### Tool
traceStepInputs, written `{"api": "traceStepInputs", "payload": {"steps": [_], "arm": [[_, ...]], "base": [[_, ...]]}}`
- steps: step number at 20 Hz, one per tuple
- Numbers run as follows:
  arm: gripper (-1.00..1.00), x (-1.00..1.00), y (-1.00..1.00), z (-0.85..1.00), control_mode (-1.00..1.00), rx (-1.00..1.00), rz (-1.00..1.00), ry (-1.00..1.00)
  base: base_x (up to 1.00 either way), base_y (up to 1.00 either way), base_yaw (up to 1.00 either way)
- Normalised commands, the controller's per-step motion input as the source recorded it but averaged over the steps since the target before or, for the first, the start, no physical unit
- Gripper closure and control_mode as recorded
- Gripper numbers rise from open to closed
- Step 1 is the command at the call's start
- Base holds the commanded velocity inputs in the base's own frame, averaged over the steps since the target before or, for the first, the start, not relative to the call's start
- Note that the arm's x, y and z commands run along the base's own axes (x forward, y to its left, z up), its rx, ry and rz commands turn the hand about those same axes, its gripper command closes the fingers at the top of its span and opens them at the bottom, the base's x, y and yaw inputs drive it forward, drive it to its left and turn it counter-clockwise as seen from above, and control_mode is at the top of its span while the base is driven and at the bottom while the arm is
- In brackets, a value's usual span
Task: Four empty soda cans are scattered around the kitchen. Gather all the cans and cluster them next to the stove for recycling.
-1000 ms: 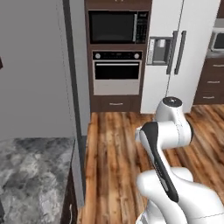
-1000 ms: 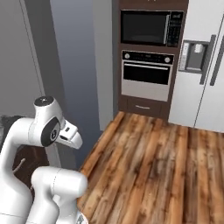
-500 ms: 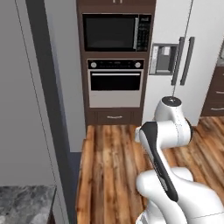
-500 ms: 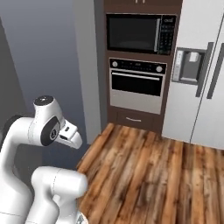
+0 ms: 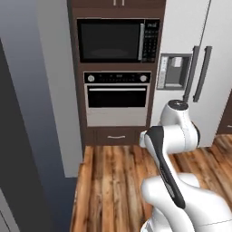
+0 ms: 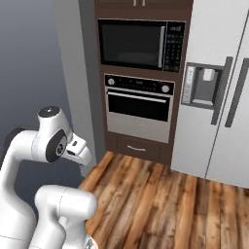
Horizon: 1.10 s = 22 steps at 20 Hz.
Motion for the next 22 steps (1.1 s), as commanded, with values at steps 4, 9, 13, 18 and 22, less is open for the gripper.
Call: {"api": "traceStepInputs", "payload": {"steps": [4,9,13,18,22], "arm": [[-1.0,0.0,0.0,0.0,1.0,0.0,0.0,0.0],[-1.0,0.0,0.0,0.0,1.0,0.0,0.0,0.0],[-1.0,0.0,0.0,0.0,1.0,0.0,0.0,0.0],[-1.0,0.0,0.0,0.0,1.0,0.0,0.0,0.0],[-1.0,0.0,0.0,0.0,1.0,0.0,0.0,0.0]], "base": [[0.66,-0.73,0.06],[0.48,-0.79,0.1],[0.44,-0.76,0.13],[0.23,-0.79,0.13],[0.02,-0.95,0.1]]}}
